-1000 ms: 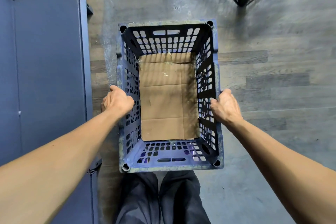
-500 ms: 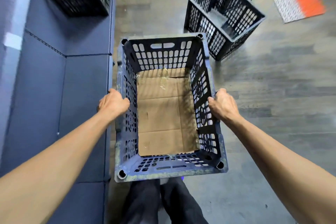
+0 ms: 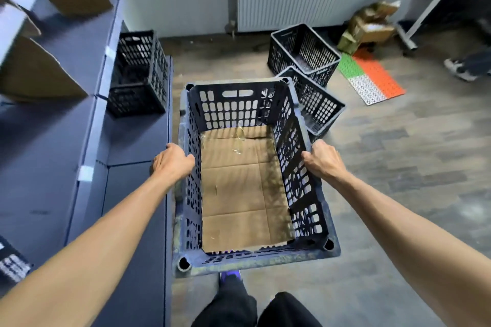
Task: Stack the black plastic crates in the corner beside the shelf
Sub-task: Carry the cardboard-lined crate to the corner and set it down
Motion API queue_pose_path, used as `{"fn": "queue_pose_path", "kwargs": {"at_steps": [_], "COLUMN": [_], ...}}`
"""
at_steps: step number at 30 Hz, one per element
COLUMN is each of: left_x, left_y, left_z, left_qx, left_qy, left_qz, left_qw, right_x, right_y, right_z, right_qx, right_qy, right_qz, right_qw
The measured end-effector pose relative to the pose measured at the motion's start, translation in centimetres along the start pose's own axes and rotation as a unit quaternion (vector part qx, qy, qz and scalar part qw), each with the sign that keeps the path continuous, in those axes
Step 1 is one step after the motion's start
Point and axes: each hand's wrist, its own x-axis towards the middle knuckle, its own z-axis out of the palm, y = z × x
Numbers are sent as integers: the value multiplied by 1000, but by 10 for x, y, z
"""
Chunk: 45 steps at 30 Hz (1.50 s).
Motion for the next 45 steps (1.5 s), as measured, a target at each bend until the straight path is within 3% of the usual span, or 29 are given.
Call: {"fn": "queue_pose_path", "kwargs": {"at_steps": [13,25,45], "left_x": [62,118,257], "left_y": [43,115,179], "left_z": [-87,-137,-200], "left_qx": [18,5,-24], "left_qy": [51,86,120], "left_qz": [30,-18,0], "left_qw": [998,996,993], "right_x": [72,190,331], "right_y": [-51,-82,-162], "right_z": [-51,-112,-160], "right_qx": [18,-30,-60], "right_qy": [66,61,72], "right_qz": [-22,-115,-129], "right_qw": [997,991,987]}}
